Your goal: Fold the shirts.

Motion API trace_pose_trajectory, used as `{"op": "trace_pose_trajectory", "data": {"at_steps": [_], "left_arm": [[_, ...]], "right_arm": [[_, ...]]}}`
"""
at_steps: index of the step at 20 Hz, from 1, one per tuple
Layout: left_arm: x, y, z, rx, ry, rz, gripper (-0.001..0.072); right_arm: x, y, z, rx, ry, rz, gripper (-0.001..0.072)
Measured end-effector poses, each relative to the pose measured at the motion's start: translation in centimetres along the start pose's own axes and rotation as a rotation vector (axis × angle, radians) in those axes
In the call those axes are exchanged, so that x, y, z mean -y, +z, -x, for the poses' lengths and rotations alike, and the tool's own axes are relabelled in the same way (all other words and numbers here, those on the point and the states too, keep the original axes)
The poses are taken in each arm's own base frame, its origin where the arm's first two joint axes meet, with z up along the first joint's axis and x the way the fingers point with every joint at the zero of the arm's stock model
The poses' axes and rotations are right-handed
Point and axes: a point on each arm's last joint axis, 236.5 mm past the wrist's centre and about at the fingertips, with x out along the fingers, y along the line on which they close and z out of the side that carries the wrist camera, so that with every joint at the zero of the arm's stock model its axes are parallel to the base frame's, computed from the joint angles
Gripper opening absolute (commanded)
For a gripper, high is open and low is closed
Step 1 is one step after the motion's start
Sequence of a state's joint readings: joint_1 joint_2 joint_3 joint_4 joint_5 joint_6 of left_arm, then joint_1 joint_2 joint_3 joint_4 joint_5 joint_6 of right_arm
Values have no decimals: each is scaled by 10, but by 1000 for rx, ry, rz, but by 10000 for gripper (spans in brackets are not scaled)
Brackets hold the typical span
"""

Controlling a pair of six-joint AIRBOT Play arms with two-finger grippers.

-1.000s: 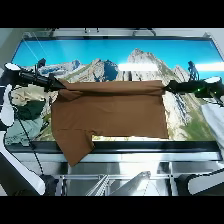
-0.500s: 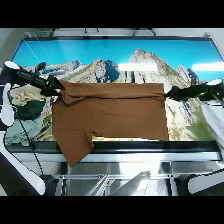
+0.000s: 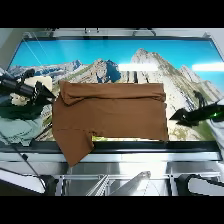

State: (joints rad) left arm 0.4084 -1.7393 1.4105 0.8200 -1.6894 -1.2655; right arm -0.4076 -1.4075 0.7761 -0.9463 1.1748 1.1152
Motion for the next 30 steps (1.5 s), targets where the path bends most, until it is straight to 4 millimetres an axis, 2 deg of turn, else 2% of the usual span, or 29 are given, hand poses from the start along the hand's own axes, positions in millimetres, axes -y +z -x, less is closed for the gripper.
{"op": "trace_pose_trajectory", "data": {"at_steps": [1,2,4,5,6,7,8,11,13,17,18,19,22,23,24,25,26,27,28,30], "left_arm": [[-5,-16,-4,-5,-13,25,429],[-12,-32,-7,1,-27,56,428],[-25,-58,-12,30,-48,118,428],[-32,-71,-14,49,-58,151,428],[-38,-81,-16,70,-65,182,427],[-46,-94,-19,89,-62,216,428],[-52,-106,-22,99,-54,243,427],[-78,-138,-29,125,44,323,443],[-90,-154,-34,142,105,358,601],[-102,-171,-58,156,184,367,603],[-102,-171,-67,159,189,364,588],[-96,-170,-77,155,169,362,497],[-77,-157,-109,147,97,312,469],[-71,-156,-120,128,74,295,346],[-67,-155,-129,105,63,274,265],[-65,-156,-137,74,58,250,246],[-61,-156,-142,46,45,234,231],[-59,-155,-145,24,38,221,71],[-59,-155,-147,6,39,205,10],[-56,-152,-144,-12,21,190,10]], "right_arm": [[0,-10,-7,-12,12,-22,488],[-3,-23,-15,-38,35,-40,409],[-11,-40,-30,-66,85,-51,369],[-20,-42,-37,-64,124,-61,332],[-28,-45,-42,-67,157,-68,329],[-32,-46,-46,-67,172,-66,60],[-29,-47,-50,-66,158,-52,22],[-30,-50,-55,-66,162,-29,22],[-32,-50,-56,-66,170,-22,22],[-33,-51,-57,-66,175,-12,22],[-34,-51,-57,-65,175,-10,22],[-34,-51,-57,-65,175,-4,22],[-33,-50,-57,-60,175,5,22],[-34,-50,-57,-61,175,7,22],[-34,-50,-57,-60,176,8,22],[-34,-50,-57,-61,177,9,22],[-34,-50,-57,-60,177,11,22],[-34,-50,-57,-59,178,11,22],[-34,-50,-57,-58,178,11,22],[-34,-48,-54,-47,179,8,22]]}}
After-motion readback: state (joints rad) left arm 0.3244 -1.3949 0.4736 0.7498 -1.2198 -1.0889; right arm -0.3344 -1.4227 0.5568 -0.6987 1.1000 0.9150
